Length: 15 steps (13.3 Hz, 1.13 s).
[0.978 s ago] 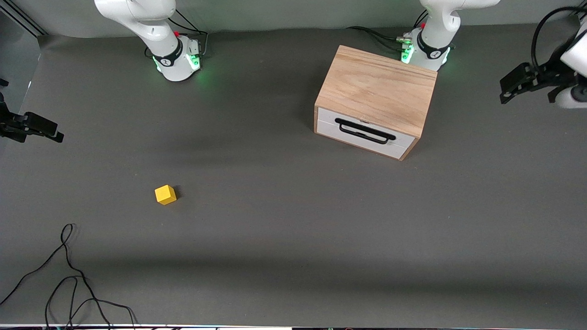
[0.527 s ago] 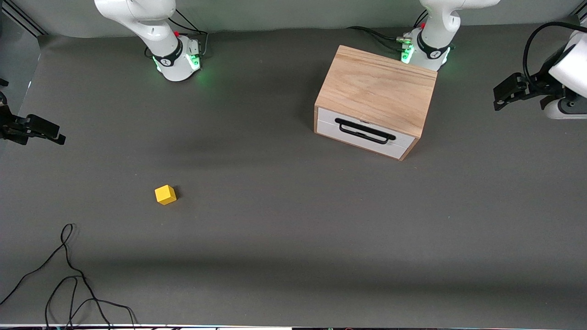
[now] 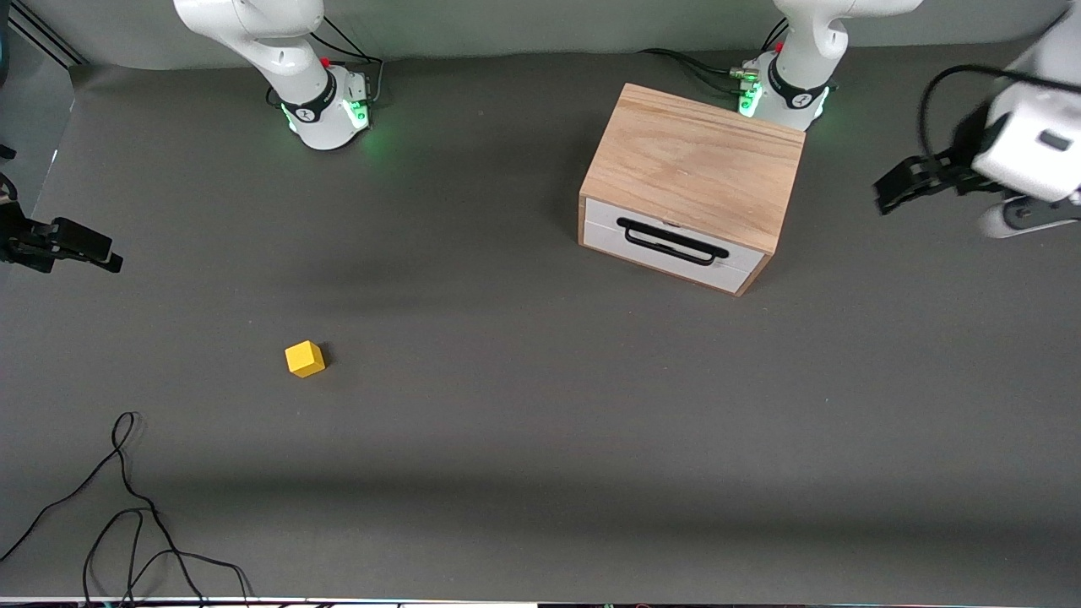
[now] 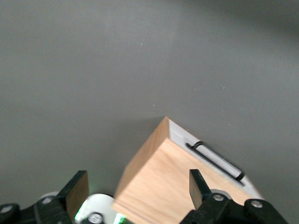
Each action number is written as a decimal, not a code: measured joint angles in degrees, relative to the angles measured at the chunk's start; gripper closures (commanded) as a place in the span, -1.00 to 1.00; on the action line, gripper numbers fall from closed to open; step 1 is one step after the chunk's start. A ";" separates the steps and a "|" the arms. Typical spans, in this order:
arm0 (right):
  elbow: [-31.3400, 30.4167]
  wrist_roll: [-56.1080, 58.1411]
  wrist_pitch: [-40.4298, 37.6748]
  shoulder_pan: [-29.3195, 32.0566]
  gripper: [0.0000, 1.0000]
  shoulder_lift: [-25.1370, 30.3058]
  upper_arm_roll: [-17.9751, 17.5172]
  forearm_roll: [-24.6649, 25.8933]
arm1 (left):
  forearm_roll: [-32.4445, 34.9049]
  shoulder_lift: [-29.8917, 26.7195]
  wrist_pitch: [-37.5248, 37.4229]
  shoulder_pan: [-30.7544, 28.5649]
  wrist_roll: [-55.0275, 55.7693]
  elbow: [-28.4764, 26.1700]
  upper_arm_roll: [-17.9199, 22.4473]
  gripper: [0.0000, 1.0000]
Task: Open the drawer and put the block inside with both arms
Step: 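Reach the left gripper to the drawer handle while the right gripper approaches the cube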
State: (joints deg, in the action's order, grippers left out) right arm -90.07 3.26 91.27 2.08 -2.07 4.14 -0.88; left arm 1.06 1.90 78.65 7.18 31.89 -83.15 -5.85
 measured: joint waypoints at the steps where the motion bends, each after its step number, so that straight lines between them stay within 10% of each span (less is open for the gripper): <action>1: 0.00 0.00 0.42 0.00 -1.00 -0.14 0.00 0.00 | 0.00 0.98 0.94 1.91 6.49 -0.62 -0.13 -0.92; 8: 3.35 -3.42 3.67 -4.43 -1.00 -6.12 -0.57 -0.02 | -0.02 14.95 11.12 13.49 40.53 -3.70 -0.54 -0.91; 15: 2.17 -11.09 4.98 -10.20 -1.00 -8.65 -0.75 -0.02 | -2.88 17.81 20.77 16.06 47.47 -13.16 -0.09 -0.85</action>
State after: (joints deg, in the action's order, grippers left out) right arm -87.90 -7.83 96.25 -8.13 -10.72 3.39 -0.90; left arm -1.82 19.71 99.41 23.24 79.36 -96.31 -5.93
